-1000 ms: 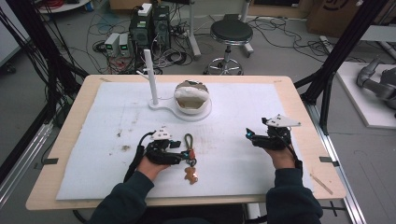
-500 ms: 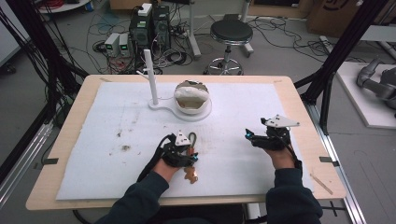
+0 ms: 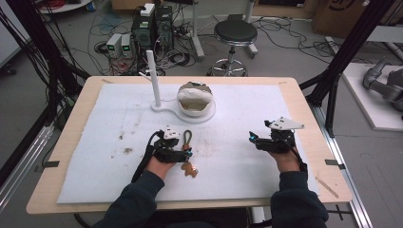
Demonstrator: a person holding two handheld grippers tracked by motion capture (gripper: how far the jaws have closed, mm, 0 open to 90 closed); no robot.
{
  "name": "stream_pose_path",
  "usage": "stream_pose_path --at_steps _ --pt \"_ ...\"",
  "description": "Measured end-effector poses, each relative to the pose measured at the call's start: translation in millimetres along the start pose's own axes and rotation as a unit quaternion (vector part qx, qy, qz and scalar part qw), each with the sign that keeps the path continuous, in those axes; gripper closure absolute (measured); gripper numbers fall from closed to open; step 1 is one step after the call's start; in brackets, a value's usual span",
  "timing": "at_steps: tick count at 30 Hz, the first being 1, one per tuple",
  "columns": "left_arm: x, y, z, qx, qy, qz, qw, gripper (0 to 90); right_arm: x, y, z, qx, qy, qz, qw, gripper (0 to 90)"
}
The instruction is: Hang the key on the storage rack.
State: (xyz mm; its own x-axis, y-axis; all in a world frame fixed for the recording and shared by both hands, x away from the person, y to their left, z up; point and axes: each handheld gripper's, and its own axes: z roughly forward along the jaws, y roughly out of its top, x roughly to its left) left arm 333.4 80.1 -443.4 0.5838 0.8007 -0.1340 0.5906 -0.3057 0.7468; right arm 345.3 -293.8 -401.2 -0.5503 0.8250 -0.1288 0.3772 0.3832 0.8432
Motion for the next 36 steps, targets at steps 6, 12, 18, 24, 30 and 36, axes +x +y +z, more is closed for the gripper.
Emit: stream_pose_path --at_steps 6,12,18,24,30,36 --pt "-11.5 2.3 8.9 0.013 0.032 0.04 0.9986 56.9 1.6 0.3 0.9 0.004 0.001 -0.002 1.0 25.6" --pt "-7.2 1.4 8.6 -0.003 0.011 0.059 0.9982 64.5 1.4 0.3 0.9 0.003 0.002 -0.003 1.0 26.1" --pt "-2.8 0.0 8.0 -0.022 -0.009 0.055 0.9982 74.6 -0.4 0.1 -0.9 -0.001 0.001 -0.002 1.0 26.1" --pt "-5.2 0.6 5.4 -0.039 -0.02 0.071 0.9965 76.8 -0.4 0.0 -1.5 -0.001 -0.001 -0.002 1.0 26.1" --pt "3.7 3.6 -5.0 -0.061 -0.034 0.054 0.9961 77.1 -0.2 0.0 -1.3 -0.002 0.0 -0.001 1.0 26.1" --pt "25.1 6.4 -33.1 -0.117 -0.041 0.027 0.9919 77.5 -1.0 0.0 -2.3 -0.005 -0.002 0.001 1.0 26.1"
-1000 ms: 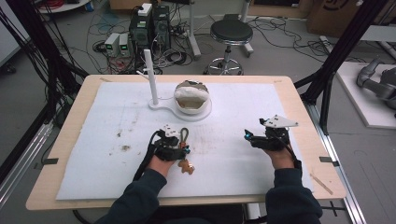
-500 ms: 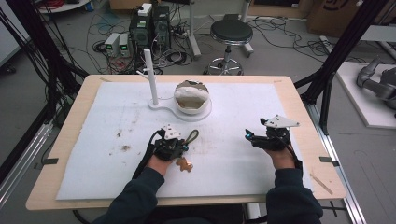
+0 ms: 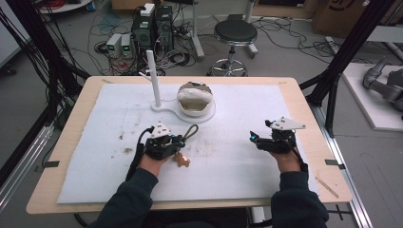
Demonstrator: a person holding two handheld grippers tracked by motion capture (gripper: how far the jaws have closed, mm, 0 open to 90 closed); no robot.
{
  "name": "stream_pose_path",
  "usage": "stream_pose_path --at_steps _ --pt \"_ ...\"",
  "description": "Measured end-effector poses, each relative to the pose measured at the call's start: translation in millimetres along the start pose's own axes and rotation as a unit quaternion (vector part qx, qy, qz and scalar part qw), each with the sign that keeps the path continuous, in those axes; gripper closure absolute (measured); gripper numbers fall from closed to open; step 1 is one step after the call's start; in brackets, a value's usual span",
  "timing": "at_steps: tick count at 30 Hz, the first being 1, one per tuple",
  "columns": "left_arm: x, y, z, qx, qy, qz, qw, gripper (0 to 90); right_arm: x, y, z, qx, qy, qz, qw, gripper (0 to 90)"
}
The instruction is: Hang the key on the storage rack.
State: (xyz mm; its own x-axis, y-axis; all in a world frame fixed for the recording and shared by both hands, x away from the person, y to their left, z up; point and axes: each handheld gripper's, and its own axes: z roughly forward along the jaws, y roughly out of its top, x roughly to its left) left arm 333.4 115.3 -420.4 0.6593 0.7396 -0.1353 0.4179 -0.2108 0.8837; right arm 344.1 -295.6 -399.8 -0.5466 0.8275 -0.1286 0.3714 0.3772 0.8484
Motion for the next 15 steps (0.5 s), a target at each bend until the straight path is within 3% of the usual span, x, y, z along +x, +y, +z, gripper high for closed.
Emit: stream_pose_path --at_steps 2,3,5,8,10,15 --pt "8.2 3.7 -12.5 -0.024 -0.001 -0.013 0.9996 77.5 0.1 0.1 0.0 0.0 0.0 0.0 1.0 26.1" --pt "8.2 3.7 -12.5 -0.024 -0.001 -0.013 0.9996 77.5 0.4 0.2 0.1 0.0 -0.001 0.001 1.0 26.1" --pt "20.0 9.7 -31.8 -0.061 -0.001 -0.027 0.9978 77.6 0.5 0.3 0.3 -0.001 0.001 0.0 1.0 26.1" --pt "26.4 13.7 -42.1 -0.075 0.001 -0.029 0.9967 77.6 0.7 0.6 0.3 -0.001 0.001 -0.001 1.0 26.1" --pt "38.9 22.3 -59.5 -0.104 0.009 -0.038 0.9938 77.7 1.4 1.3 0.5 -0.001 0.0 -0.002 1.0 26.1" --pt "58.8 35.8 -78.4 -0.132 0.015 -0.047 0.99 77.9 2.0 2.0 1.4 -0.003 0.002 -0.002 1.0 26.1"
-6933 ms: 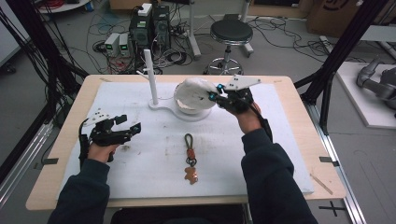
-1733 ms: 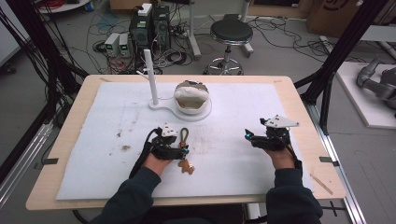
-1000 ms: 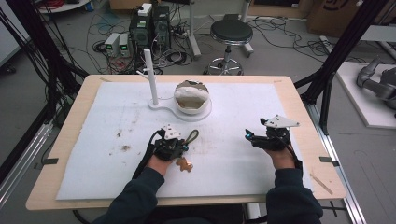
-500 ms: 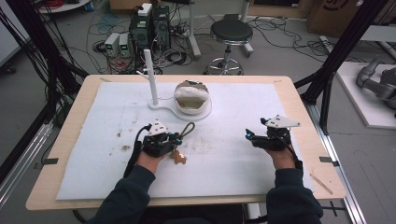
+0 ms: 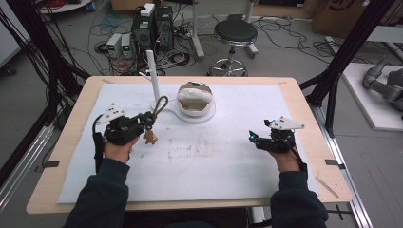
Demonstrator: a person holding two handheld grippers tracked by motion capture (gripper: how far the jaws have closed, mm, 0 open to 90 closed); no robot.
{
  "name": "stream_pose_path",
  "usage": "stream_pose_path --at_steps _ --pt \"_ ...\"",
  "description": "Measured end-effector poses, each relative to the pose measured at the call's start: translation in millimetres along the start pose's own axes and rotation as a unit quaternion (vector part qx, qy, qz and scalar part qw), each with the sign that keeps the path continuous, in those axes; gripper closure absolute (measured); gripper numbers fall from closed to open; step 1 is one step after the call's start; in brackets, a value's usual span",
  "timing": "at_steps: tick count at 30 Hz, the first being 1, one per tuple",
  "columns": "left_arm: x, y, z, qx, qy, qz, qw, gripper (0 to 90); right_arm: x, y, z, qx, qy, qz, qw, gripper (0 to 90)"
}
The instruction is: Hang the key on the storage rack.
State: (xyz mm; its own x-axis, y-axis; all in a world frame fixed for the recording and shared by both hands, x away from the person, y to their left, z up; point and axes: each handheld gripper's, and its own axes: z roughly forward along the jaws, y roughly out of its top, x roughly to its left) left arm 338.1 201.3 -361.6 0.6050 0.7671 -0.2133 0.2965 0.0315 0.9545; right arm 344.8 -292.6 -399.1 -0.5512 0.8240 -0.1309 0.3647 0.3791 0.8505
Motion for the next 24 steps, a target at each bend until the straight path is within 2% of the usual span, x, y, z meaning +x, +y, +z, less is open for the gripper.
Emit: stream_pose_path --at_steps 1,3,6,7,10,16,17,18,24 --pt "0.0 0.0 0.0 0.0 0.0 0.0 1.0 78.0 0.0 0.0 0.0 0.0 0.0 0.0 1.0 26.1" --pt "9.0 11.7 -4.0 -0.018 0.002 -0.006 0.9998 78.0 0.5 0.4 0.1 -0.003 0.001 0.001 1.0 26.1" --pt "22.0 26.9 -5.6 -0.038 0.0 -0.027 0.9989 78.1 0.5 0.7 0.1 -0.005 0.002 -0.001 1.0 26.1" --pt "22.0 26.9 -5.6 -0.038 0.0 -0.027 0.9989 78.1 0.4 0.7 0.2 -0.004 0.002 -0.001 1.0 26.1" --pt "35.5 42.5 -2.3 -0.045 0.0 -0.04 0.9982 78.1 0.2 0.7 0.6 -0.004 0.002 0.0 1.0 26.1" --pt "47.4 55.8 8.8 -0.039 0.015 -0.048 0.998 78.0 -0.2 0.4 1.1 -0.003 0.002 0.003 1.0 26.0" --pt "49.9 57.7 11.7 -0.034 0.02 -0.049 0.998 78.0 0.0 0.4 1.0 -0.003 0.003 0.002 1.0 26.1" --pt "55.1 60.5 20.2 -0.019 0.031 -0.05 0.9981 78.0 0.1 0.5 0.9 -0.003 0.003 0.002 1.0 26.1" --pt "65.6 57.3 39.5 0.01 0.061 -0.06 0.9963 77.9 -0.3 0.3 1.1 -0.001 0.004 0.002 1.0 26.1"
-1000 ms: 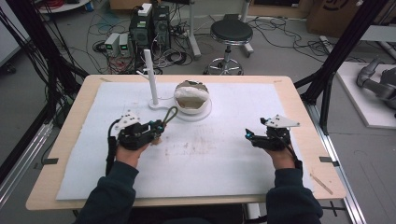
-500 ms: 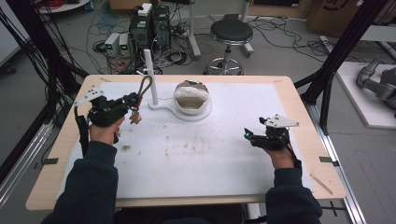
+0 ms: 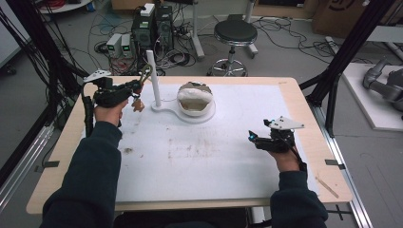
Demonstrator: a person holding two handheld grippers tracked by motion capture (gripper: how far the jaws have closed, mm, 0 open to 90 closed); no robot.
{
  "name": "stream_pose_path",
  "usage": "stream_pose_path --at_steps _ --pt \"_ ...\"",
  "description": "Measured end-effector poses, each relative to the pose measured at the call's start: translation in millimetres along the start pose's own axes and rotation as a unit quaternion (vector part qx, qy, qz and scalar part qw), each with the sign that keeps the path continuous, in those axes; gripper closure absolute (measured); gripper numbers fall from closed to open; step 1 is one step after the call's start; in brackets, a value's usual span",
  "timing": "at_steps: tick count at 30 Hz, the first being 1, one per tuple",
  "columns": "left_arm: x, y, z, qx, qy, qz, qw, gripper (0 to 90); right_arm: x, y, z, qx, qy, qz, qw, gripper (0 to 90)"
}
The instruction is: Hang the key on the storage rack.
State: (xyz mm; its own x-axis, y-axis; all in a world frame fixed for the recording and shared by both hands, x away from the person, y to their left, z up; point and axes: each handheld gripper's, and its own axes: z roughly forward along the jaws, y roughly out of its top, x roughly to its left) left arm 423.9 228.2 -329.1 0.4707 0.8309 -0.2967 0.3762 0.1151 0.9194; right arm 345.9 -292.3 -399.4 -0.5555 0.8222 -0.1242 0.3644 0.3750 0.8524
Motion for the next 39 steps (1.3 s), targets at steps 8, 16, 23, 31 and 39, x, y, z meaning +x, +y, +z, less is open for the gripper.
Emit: stream_pose_path --at_steps 8,16,23,31,39 --pt "-0.6 -10.8 19.1 0.034 0.024 0.03 0.9987 77.6 -0.5 -0.7 -0.1 0.0 0.001 0.001 1.0 26.1" --pt "2.5 -17.7 21.5 0.032 0.024 0.033 0.9987 63.0 -1.6 -1.8 -1.1 -0.002 0.002 0.002 1.0 26.1" --pt "-4.5 -17.0 14.2 0.006 -0.015 0.038 0.9992 32.8 -0.7 -1.3 -1.6 -0.011 0.009 0.002 0.9999 26.0" --pt "-1.9 -38.0 -10.5 -0.027 -0.051 0.077 0.9954 19.9 1.1 -1.4 0.3 -0.01 0.021 0.006 0.9997 24.8" --pt "-4.1 -68.4 -39.3 -0.034 -0.054 0.092 0.9937 19.5 1.4 -1.7 0.6 -0.005 0.022 0.01 0.9997 24.0"
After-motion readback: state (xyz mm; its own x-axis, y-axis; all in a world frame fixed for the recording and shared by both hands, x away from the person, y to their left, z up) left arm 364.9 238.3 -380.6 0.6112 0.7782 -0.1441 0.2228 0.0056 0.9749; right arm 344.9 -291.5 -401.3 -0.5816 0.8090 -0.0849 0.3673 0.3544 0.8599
